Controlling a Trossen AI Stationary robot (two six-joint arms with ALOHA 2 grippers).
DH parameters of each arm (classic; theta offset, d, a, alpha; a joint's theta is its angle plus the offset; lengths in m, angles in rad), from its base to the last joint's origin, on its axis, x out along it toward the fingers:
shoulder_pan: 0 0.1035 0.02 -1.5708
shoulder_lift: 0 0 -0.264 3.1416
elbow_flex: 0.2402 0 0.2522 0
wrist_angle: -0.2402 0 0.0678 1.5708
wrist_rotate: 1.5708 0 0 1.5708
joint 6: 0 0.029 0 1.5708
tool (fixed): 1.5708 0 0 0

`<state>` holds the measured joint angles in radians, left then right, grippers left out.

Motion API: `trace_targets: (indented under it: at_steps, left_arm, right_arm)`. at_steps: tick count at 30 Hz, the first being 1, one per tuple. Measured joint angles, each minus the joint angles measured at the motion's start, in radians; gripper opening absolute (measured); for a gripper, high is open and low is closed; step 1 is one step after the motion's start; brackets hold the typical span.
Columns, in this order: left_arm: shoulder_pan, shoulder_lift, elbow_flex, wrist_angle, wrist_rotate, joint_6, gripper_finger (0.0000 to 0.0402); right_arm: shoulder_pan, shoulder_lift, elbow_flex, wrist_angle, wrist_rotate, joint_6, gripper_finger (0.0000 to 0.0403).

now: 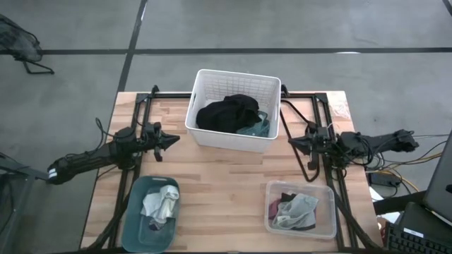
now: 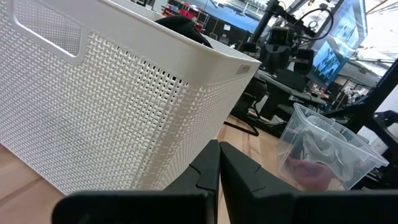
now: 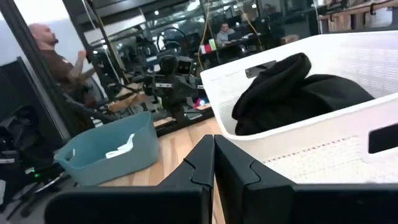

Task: Pick & Place Cloths
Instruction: Return to Home Position

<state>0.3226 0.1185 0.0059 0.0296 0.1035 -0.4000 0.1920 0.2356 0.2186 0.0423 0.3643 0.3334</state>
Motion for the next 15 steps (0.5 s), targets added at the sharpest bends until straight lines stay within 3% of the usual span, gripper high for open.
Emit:
trace_targets:
  at_steps: [10, 15]
  left_arm:
    - [0.0, 0.0, 0.0, 0.0, 0.0, 0.0, 0.0014]
    - [0.0, 0.0, 0.0, 0.0, 0.0, 0.0, 0.0014]
  right_arm:
    - [-0.01, -0.2, -0.126, -0.002, -0.027, -0.004, 0.0009]
    - [-0.009, -0.236, -0.178, 0.023, -0.036, 0.007, 0.0009]
